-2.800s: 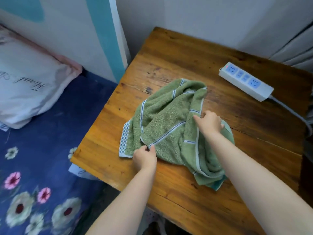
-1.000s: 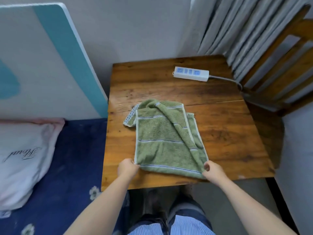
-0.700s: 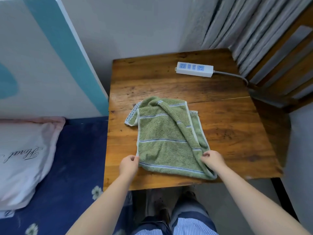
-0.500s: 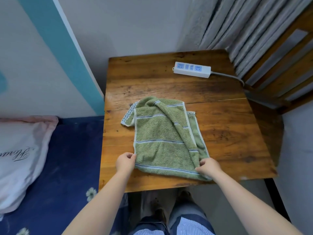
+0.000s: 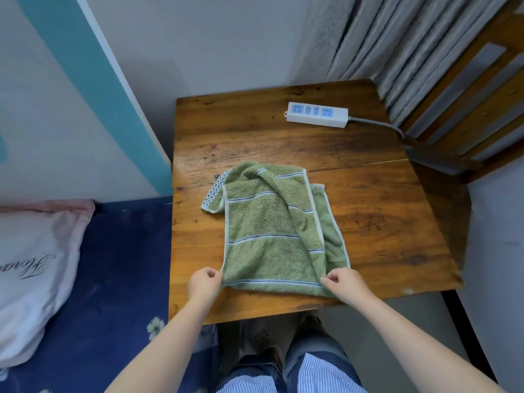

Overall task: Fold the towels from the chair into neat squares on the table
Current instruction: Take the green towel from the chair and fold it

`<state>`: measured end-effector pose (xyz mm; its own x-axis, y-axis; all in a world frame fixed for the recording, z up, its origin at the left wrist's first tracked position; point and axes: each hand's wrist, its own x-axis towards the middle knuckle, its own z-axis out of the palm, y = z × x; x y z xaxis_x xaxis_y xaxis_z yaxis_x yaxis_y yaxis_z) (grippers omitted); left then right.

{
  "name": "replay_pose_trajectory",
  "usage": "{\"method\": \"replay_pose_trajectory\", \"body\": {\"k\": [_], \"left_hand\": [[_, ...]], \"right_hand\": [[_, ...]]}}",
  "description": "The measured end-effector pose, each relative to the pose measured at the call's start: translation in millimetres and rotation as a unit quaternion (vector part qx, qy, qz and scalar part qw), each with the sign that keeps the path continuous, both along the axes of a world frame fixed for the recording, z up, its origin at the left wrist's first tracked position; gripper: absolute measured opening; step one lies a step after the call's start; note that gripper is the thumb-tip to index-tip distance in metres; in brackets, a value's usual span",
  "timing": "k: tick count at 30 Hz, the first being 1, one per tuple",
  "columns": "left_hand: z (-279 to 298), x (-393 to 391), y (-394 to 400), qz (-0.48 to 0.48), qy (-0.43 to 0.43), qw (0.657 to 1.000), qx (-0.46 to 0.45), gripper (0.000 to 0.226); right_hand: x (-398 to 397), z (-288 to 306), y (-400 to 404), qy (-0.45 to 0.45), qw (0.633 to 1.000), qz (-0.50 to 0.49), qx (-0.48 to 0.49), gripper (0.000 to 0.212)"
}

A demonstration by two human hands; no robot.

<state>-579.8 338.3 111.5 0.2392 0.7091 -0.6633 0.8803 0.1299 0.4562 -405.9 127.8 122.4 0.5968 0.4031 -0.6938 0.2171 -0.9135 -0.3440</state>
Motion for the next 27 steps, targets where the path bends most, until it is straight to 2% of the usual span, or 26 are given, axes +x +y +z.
{"method": "replay_pose_trajectory", "body": {"k": [4,6,8,11,17,19,21,24,27], "left_hand": [[5,-9,3,0.006,-0.017,1.000,-0.010,0.028],[10,-8,6,0.037,-0.041,0.998,-0.022,0.018],[18,-5,10,0.061,-0.073,0.995,-0.033,0.014],[36,7,20,0.065,-0.133,0.989,-0.026,0.013],[82,33,62,-0.007,-0.209,0.971,0.112,0.016],[102,48,75,-0.039,-0.228,0.964,0.133,0.014],[117,62,80,-0.068,-0.222,0.966,0.110,0.015],[115,70,70,-0.125,-0.131,0.981,0.068,0.023],[85,51,57,-0.138,-0.056,0.988,0.041,0.029]], "right_hand": [[0,-1,6,-0.020,0.997,-0.066,0.028,0.017],[7,8,9,-0.025,0.993,-0.097,0.061,0.021],[17,20,9,0.007,0.985,-0.131,0.113,0.030],[35,43,10,0.063,0.965,-0.174,0.185,0.021],[79,104,37,0.001,0.947,-0.170,0.273,0.024],[91,122,51,-0.046,0.954,-0.136,0.262,0.025],[96,126,63,-0.075,0.970,-0.092,0.213,0.027],[93,99,70,-0.057,0.991,-0.040,0.110,0.015],[77,62,66,-0.028,0.999,-0.034,0.031,0.021]]}}
